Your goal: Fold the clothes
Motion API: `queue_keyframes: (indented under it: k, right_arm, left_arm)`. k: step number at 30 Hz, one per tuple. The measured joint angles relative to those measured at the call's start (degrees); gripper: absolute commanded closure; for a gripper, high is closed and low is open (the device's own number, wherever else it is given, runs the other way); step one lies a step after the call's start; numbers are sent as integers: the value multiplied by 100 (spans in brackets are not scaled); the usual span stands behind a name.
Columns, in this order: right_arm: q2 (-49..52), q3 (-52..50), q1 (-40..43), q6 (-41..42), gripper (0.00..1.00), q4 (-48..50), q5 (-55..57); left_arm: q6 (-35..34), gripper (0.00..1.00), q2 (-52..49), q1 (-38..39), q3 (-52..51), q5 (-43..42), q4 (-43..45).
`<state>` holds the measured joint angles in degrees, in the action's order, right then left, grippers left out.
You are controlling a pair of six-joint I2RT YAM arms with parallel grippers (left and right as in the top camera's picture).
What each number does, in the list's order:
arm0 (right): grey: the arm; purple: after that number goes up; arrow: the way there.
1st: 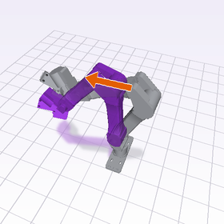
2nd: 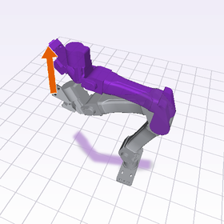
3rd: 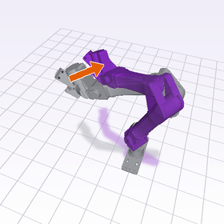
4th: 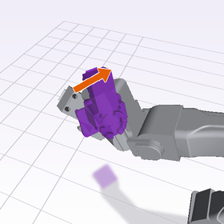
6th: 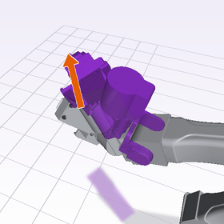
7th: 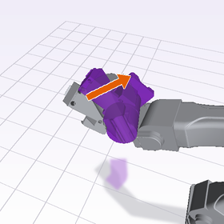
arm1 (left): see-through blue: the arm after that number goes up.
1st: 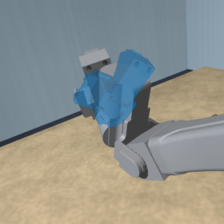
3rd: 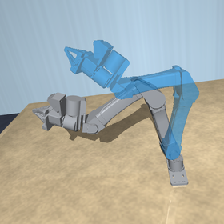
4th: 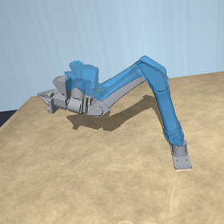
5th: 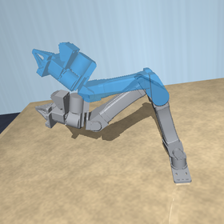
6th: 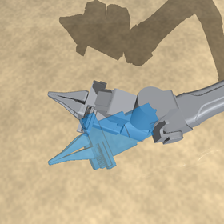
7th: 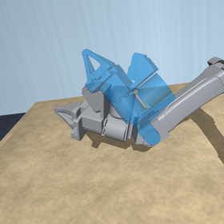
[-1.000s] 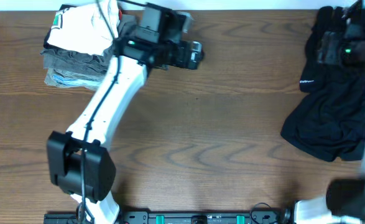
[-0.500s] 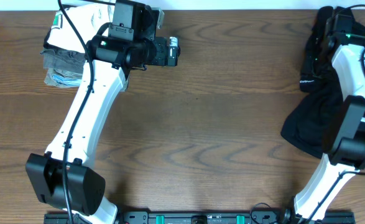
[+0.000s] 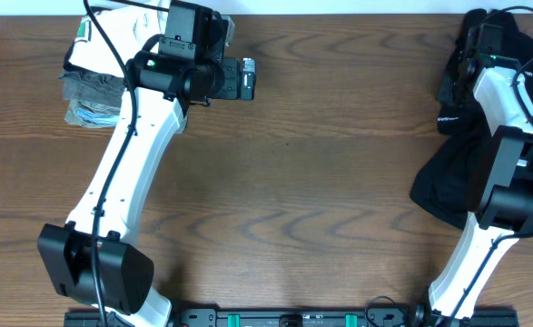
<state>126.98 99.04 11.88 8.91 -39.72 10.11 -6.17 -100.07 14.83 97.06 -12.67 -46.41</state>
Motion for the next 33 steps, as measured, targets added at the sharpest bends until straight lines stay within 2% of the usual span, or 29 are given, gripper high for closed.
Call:
queue_keyframes:
  k: [13, 16, 17, 19, 33]
  right_arm:
    - [299, -142, 0, 4, 65, 446, 129]
    - [396, -133, -2, 13, 75, 514, 133]
    - [411, -133, -2, -2, 81, 505, 129]
    - [426, -129, -7, -7, 99, 518, 125]
    - [352, -131, -140, -59, 99, 358, -380]
  left_arm:
    - [2, 2, 0, 0, 0, 109, -7]
    - [2, 2, 0, 0, 0, 111, -4]
    - [2, 2, 0, 0, 0, 109, -9]
    - [2, 2, 0, 0, 0, 111, -9]
    - [2, 2, 0, 0, 0, 758, -4]
